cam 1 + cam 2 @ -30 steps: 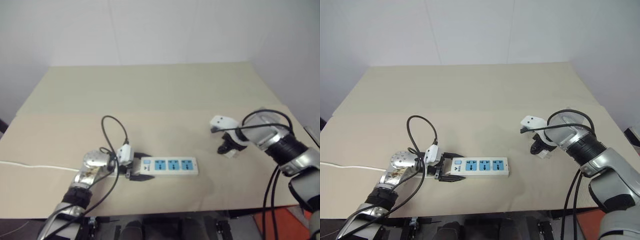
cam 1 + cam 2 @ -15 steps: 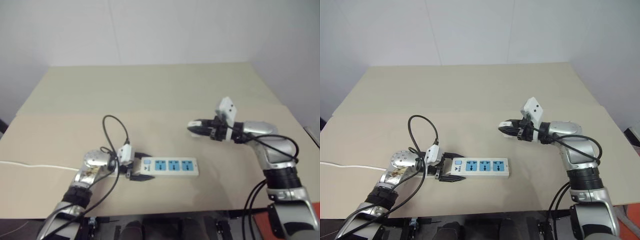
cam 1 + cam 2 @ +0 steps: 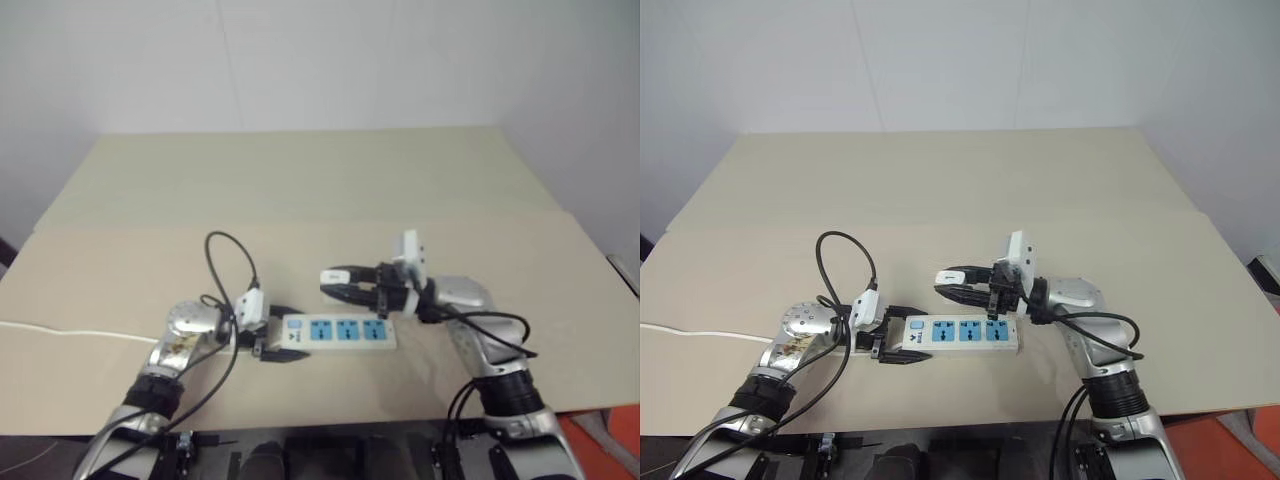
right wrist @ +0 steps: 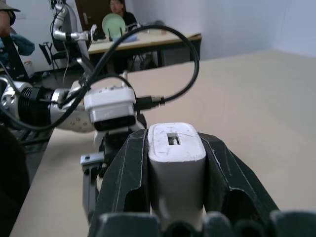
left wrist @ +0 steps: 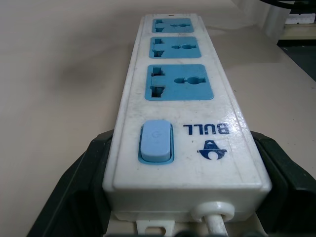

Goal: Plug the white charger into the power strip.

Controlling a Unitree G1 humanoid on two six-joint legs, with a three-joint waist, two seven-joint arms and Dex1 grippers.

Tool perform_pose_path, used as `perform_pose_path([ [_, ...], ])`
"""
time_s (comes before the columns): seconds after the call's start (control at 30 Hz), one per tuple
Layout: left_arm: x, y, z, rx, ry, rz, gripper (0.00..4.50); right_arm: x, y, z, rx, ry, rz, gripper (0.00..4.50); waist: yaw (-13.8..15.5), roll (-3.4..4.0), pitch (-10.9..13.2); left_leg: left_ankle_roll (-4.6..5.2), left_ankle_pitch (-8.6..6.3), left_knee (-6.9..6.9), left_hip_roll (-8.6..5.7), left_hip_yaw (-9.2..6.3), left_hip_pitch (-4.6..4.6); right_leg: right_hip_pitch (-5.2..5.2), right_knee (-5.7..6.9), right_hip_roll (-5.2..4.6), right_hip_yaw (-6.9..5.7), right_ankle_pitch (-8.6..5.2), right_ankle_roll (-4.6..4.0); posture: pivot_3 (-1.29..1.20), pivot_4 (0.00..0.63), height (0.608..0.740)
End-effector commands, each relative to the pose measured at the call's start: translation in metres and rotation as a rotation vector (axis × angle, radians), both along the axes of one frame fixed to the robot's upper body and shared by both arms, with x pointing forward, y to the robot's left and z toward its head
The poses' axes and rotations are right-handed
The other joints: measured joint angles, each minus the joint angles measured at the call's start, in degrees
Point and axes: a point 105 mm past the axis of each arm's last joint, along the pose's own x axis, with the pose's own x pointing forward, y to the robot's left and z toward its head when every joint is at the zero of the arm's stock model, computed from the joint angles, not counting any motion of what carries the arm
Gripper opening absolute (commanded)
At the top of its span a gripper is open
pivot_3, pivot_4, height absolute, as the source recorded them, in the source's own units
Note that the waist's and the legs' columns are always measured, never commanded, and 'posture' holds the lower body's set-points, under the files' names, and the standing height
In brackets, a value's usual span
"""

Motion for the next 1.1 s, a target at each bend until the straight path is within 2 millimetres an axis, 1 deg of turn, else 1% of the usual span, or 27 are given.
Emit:
perform_pose_path([
  [0.03, -0.004, 0.002, -0.011, 0.054, 0.038, -0.008, 3.32, 0.0, 0.004, -0.003, 0.007, -0.059, -0.032, 1.12, 0.0, 0.0, 0.0, 0.0, 0.0, 0.0, 0.0, 0.0, 0.0, 0.0, 0.0, 0.0, 0.0, 0.0, 0.0, 0.0, 0.15, 0.74],
  [0.23, -0.005, 0.006, -0.01, 0.061, 0.04, 0.0, 3.32, -0.007, 0.008, -0.01, 0.087, -0.082, 0.001, 1.12, -0.1, 0.0, 0.0, 0.0, 0.0, 0.0, 0.01, 0.01, 0.02, -0.01, 0.0, 0.02, 0.01, 0.0, 0.0, 0.0, 0.15, 0.74],
  [0.4, -0.005, 0.009, -0.009, 0.071, 0.043, 0.007, 3.32, -0.009, 0.011, -0.018, 0.087, -0.072, 0.024, 1.12, -0.3, 0.0, 0.0, -0.01, 0.0, 0.0, 0.02, 0.01, 0.07, 0.01, 0.01, 0.03, 0.02, 0.0, -0.01, 0.0, 0.15, 0.74],
  [0.57, -0.005, 0.009, -0.01, 0.074, 0.046, 0.01, 3.32, -0.013, 0.018, -0.029, 0.023, -0.06, 0.082, 1.12, -0.4, 0.0, 0.0, -0.01, 0.0, -0.01, 0.02, 0.03, 0.13, 0.01, 0.01, 0.04, 0.04, -0.01, -0.02, 0.0, 0.15, 0.74],
  [0.87, -0.007, 0.01, -0.01, 0.075, 0.051, 0.013, 3.32, -0.008, 0.02, -0.036, 0.003, -0.044, 0.082, 1.12, -0.4, 0.0, 0.0, -0.01, 0.0, -0.01, 0.02, 0.03, 0.17, 0.01, 0.01, 0.04, 0.06, -0.02, -0.03, 0.0, 0.15, 0.74],
  [1.1, -0.009, 0.009, -0.012, 0.072, 0.055, 0.017, 3.32, -0.005, 0.023, -0.034, 0.01, -0.047, 0.081, 1.12, -0.5, 0.0, 0.0, -0.01, 0.0, -0.01, 0.02, 0.05, 0.2, 0.02, 0.01, 0.04, 0.08, -0.02, -0.03, 0.0, 0.15, 0.74],
])
